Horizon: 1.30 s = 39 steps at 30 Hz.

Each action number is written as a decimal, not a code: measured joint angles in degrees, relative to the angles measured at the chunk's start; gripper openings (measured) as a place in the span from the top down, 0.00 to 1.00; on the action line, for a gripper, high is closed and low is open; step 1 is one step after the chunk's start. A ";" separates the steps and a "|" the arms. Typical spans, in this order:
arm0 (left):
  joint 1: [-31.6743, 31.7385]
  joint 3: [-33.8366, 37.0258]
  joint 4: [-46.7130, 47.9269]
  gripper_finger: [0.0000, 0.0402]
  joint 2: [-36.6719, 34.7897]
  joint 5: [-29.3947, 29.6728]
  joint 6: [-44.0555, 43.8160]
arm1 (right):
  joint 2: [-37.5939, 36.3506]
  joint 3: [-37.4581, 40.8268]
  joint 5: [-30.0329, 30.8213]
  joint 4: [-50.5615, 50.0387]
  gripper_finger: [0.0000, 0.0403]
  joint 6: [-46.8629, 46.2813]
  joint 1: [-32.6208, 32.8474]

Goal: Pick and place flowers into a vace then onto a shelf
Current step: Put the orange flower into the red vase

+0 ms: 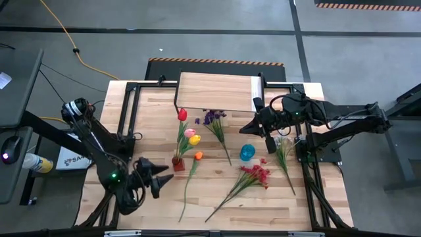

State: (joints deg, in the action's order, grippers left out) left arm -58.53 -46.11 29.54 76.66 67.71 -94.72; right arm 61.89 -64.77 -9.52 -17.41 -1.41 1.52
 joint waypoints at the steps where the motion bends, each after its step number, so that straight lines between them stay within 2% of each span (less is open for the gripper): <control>1: 0.01 0.00 -2.55 0.30 0.00 -0.04 -0.02 | 0.00 0.00 0.00 0.04 1.00 0.01 -0.01; 6: 0.03 0.00 -16.26 0.30 0.30 -0.40 1.55 | 0.00 0.00 -0.01 0.08 1.00 0.06 -0.01; 11: 0.06 0.00 -31.10 0.30 2.58 -4.37 9.88 | 0.00 0.00 -0.04 0.08 1.00 -0.02 0.00; 16: 0.03 0.00 -39.72 0.30 6.88 -6.50 13.51 | 0.00 0.00 -0.07 0.10 1.00 -0.02 0.02; 24: 0.06 0.00 -39.14 0.30 14.54 -13.87 4.24 | 0.00 0.00 -0.16 0.08 1.00 -2.24 0.04; 33: 1.47 0.00 -27.91 0.30 17.92 -26.67 -14.88 | 0.00 0.00 -0.31 0.06 1.00 -2.34 0.04; 39: 3.79 -1.22 -28.67 0.30 17.72 -30.53 -15.26 | 0.00 0.00 -0.30 -0.07 1.00 -1.10 0.04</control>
State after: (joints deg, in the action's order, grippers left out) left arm -54.74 -47.33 0.87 94.39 37.18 -109.98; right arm 61.89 -64.77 -9.82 -17.48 -2.51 1.56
